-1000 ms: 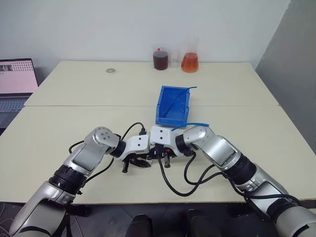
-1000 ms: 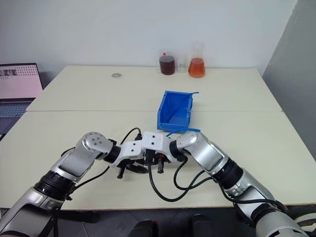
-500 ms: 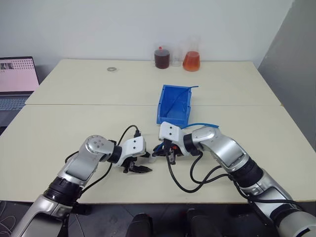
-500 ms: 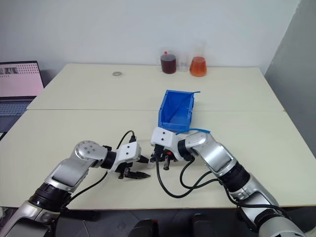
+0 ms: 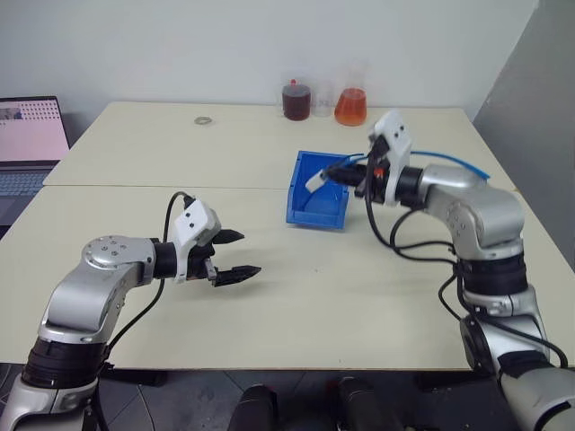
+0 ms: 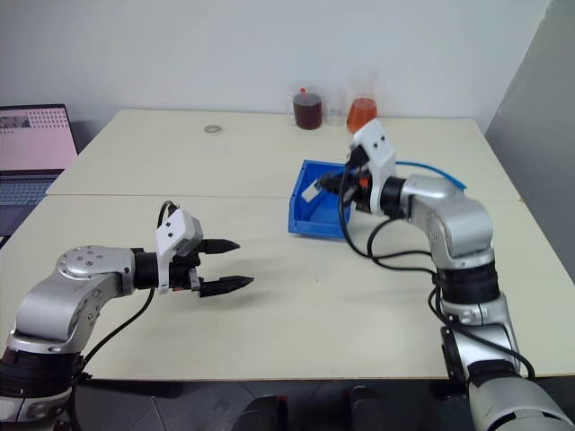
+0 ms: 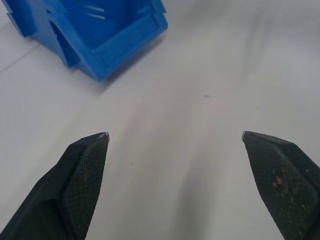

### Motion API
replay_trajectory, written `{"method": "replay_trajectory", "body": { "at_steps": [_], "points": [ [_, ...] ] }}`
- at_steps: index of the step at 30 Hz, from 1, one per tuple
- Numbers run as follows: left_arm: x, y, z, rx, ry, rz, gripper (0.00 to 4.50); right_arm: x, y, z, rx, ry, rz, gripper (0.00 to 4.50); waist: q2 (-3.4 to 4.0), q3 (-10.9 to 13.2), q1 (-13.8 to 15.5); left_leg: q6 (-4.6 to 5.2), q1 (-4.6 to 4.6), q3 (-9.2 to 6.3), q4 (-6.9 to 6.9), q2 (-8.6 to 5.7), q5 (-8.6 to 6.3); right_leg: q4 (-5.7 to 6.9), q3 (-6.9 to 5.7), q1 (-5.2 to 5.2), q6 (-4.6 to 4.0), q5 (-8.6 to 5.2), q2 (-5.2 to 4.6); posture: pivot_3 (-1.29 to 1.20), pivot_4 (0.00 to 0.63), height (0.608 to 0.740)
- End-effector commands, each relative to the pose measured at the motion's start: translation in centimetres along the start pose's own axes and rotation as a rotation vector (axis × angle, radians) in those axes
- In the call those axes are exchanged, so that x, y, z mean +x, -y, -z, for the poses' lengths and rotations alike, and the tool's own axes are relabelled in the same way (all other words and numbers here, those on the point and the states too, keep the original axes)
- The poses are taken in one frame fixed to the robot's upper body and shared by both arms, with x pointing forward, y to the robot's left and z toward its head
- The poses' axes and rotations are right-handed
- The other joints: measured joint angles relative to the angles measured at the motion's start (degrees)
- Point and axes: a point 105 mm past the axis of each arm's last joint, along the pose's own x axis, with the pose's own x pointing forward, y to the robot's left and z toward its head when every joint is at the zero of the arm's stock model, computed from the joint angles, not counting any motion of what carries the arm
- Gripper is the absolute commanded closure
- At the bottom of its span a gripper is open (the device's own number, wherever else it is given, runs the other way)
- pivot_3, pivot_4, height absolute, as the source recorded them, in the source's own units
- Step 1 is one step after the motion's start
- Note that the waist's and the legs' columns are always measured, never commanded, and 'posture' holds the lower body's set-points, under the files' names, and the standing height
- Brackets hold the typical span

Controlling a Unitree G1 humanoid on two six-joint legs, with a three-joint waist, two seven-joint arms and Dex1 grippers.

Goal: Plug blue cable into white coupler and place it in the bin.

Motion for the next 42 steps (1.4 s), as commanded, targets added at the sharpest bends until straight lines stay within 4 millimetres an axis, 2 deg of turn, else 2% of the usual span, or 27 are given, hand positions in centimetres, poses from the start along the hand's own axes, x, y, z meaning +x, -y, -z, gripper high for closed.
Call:
{"method": "replay_trajectory", "body": {
  "at_steps": [1,6,9,11,12,15,20,21,22,25,30,31,33,37,40,42],
  "points": [
    [0.2,-0.6,-1.5,0.05,0.011,-0.034,0.0,1.8,2.0,-0.4,-0.001,-0.001,0.04,4.42,-0.04,0.1,-0.1,0.0,-0.03,0.05,-0.02,-0.01,0.0,0.0,0.01,-0.04,-0.01,0.0,0.0,0.0,0.15,0.74],
    [1.2,-0.7,-1.9,0.079,0.011,-0.036,0.0,4.5,3.0,0.6,-0.02,-0.105,0.027,4.42,-0.07,0.3,-0.2,0.0,-0.15,0.18,-0.04,0.0,0.0,0.02,0.06,-0.24,-0.28,0.16,0.0,0.0,0.15,0.74],
    [1.7,-0.5,-2.1,0.094,0.013,-0.025,0.0,5.1,3.9,1.3,-0.024,-0.166,0.049,4.42,-0.08,0.3,-0.2,0.0,-0.26,0.2,-0.05,0.0,0.0,0.06,0.06,-0.38,-0.3,0.17,-0.01,0.0,0.15,0.74],
    [2.0,-0.4,-2.3,0.101,0.017,-0.015,0.0,5.1,4.4,1.7,-0.035,-0.213,0.062,3.72,-0.1,0.3,-0.1,0.0,-0.3,0.2,-0.08,0.0,0.0,0.03,0.06,-0.42,-0.31,0.18,-0.03,0.0,0.15,0.74],
    [2.2,-0.3,-2.3,0.104,0.018,-0.012,0.0,5.1,4.5,1.9,-0.043,-0.235,0.067,3.6,-0.1,0.3,0.0,0.0,-0.31,0.2,-0.08,0.0,0.0,0.03,0.07,-0.42,-0.31,0.18,-0.04,0.0,0.15,0.74],
    [2.5,-0.1,-2.2,0.112,0.013,-0.004,0.0,4.7,5.3,2.2,-0.071,-0.281,0.1,2.84,-0.1,0.3,0.0,0.0,-0.35,0.19,-0.09,-0.05,0.0,0.02,0.07,-0.42,-0.31,0.18,-0.11,0.0,0.15,0.74],
    [2.8,0.1,-1.9,0.122,0.007,0.004,0.0,3.6,6.7,1.7,-0.086,-0.304,0.151,1.46,-0.08,0.4,0.0,0.0,-0.34,0.2,-0.07,-0.06,0.0,0.05,0.07,-0.43,-0.31,0.18,-0.13,0.0,0.15,0.74],
    [2.9,0.1,-1.8,0.121,0.007,0.004,0.0,3.2,6.9,1.6,-0.106,-0.318,0.151,1.33,-0.08,0.4,0.0,0.0,-0.34,0.19,-0.07,-0.06,0.0,0.06,0.07,-0.43,-0.31,0.18,-0.13,0.0,0.15,0.74],
    [2.9,0.1,-1.8,0.121,0.006,0.004,0.0,2.9,7.1,1.4,-0.124,-0.329,0.15,0.9,-0.08,0.4,0.0,0.0,-0.34,0.17,-0.07,-0.06,0.0,0.07,0.07,-0.43,-0.31,0.18,-0.13,0.0,0.15,0.74],
    [3.0,0.0,-1.8,0.116,0.015,0.0,0.0,1.6,7.5,1.1,-0.177,-0.373,0.099,0.28,-0.08,0.4,0.0,0.0,-0.34,0.17,-0.06,-0.06,0.0,0.08,0.07,-0.43,-0.31,0.18,-0.12,0.0,0.15,0.74],
    [2.7,-0.4,-1.7,0.1,0.042,-0.045,0.0,-1.3,7.6,1.1,-0.189,-0.379,-0.04,0.28,-0.07,0.4,0.0,0.0,-0.34,0.19,-0.05,-0.09,0.0,0.06,0.04,-0.42,-0.31,0.18,-0.14,0.0,0.15,0.74],
    [2.6,-0.6,-1.5,0.092,0.048,-0.06,0.0,-2.0,7.6,1.3,-0.18,-0.368,-0.057,0.13,-0.07,0.4,0.0,0.0,-0.34,0.2,-0.05,-0.09,0.0,0.06,0.04,-0.42,-0.31,0.18,-0.14,0.0,0.15,0.74],
    [2.2,-0.5,-1.2,0.068,0.053,-0.077,0.0,-3.2,7.5,1.8,-0.175,-0.338,-0.078,0.13,-0.08,0.4,0.1,0.0,-0.33,0.17,-0.05,-0.07,0.0,0.05,0.05,-0.4,-0.31,0.18,-0.15,0.0,0.15,0.74],
    [1.4,-1.4,-0.6,0.055,0.073,-0.192,0.0,-6.1,4.7,3.9,-0.226,-0.268,-0.078,0.13,-0.07,0.4,0.4,0.0,-0.35,-0.04,-0.02,0.04,-0.01,0.05,-0.02,-0.29,-0.32,0.16,-0.4,0.0,0.15,0.74],
    [0.3,-3.0,0.2,0.037,0.1,-0.375,0.0,-8.4,1.2,5.3,-0.146,-0.079,0.014,0.13,-0.04,0.4,0.5,0.0,-0.4,-0.07,0.0,-0.01,0.0,0.16,-0.02,-0.38,-0.33,0.15,-0.46,0.0,0.15,0.74],
    [-0.9,-4.5,0.7,0.018,0.123,-0.529,0.0,-9.6,0.0,5.1,-0.081,0.058,0.119,0.13,-0.02,0.4,0.2,-0.01,-0.38,-0.14,0.0,0.03,0.0,0.17,-0.01,-0.37,-0.32,0.15,-0.48,0.0,0.15,0.74]
  ]
}}
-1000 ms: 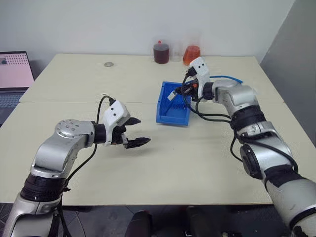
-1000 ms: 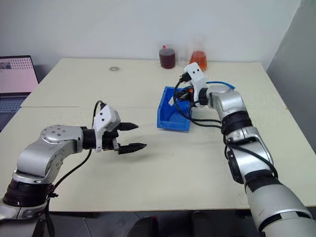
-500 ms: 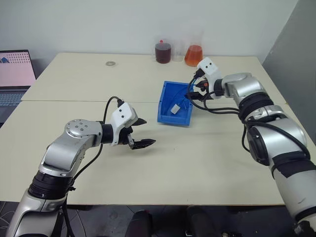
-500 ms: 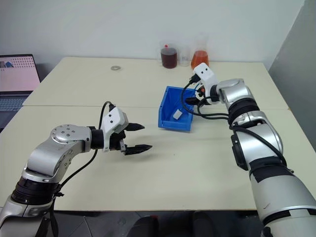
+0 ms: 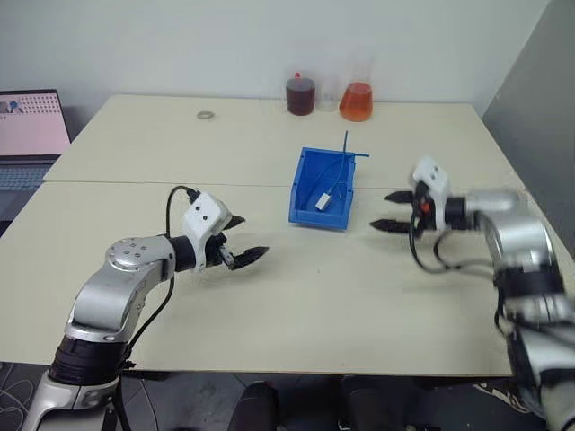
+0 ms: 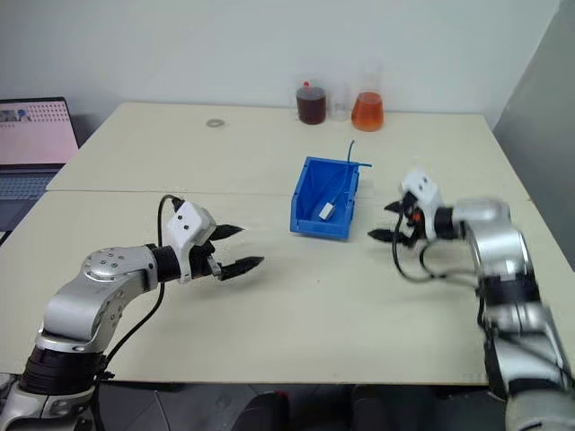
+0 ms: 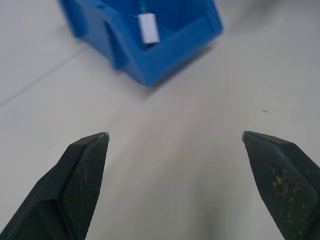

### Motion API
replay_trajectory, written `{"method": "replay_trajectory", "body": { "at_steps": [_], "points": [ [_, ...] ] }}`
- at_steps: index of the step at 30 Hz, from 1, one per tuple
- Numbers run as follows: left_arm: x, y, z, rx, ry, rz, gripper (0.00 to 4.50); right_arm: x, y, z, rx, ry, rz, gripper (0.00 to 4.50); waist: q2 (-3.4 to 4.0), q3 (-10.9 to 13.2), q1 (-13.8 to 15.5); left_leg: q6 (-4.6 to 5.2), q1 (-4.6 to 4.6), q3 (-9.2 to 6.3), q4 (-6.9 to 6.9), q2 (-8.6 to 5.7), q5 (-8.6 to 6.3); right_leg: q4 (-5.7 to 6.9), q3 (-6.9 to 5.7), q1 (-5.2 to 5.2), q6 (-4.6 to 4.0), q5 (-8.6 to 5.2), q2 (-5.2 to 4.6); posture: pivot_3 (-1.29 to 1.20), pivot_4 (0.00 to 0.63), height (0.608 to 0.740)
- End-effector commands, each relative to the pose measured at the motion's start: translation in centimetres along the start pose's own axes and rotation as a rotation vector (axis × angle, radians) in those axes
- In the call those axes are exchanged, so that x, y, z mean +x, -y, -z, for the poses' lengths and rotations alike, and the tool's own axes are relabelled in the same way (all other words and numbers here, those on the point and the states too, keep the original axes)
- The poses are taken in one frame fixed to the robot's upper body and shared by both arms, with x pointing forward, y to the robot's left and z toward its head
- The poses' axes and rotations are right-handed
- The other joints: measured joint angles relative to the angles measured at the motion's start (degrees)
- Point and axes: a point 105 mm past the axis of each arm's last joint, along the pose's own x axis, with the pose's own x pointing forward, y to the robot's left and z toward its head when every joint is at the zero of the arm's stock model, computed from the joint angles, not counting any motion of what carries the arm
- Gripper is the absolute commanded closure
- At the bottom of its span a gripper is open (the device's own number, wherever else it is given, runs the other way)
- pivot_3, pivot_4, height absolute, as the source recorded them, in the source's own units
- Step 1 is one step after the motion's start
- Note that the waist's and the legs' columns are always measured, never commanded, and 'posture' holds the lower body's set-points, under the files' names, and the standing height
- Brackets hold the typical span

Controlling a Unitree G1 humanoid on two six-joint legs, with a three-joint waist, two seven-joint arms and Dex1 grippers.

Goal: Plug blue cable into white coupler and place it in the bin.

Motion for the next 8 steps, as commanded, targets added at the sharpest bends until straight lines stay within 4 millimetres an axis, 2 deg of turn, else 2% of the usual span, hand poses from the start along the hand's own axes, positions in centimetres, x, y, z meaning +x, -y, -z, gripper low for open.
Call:
{"method": "replay_trajectory", "body": {
  "at_steps": [1,5,8],
  "points": [
    [-1.8,-3.3,-0.5,0.012,0.062,-0.263,0.0,-3.4,-1.5,-4.0,0.019,0.305,0.212,0.13,0.01,0.0,-0.3,-0.01,0.02,0.01,-0.01,-0.03,0.0,0.02,0.05,-0.01,0.02,0.01,0.0,0.0,0.15,0.74],
    [-3.2,-5.2,0.3,-0.032,0.079,-0.364,0.0,-4.8,-2.1,-3.4,0.081,0.348,0.335,0.13,-0.01,0.0,-0.5,-0.03,0.29,0.08,0.04,-0.1,0.02,0.13,0.09,0.11,0.35,-0.11,0.03,0.0,0.15,0.74],
    [-3.6,-6.2,0.4,-0.059,0.106,-0.4,0.0,-5.1,-2.1,-3.1,0.068,0.325,0.368,0.13,-0.01,0.0,-0.3,-0.03,0.72,0.18,0.04,-0.13,0.02,-0.09,-0.03,0.66,0.45,-0.03,0.23,0.0,0.15,0.74]
  ]
}}
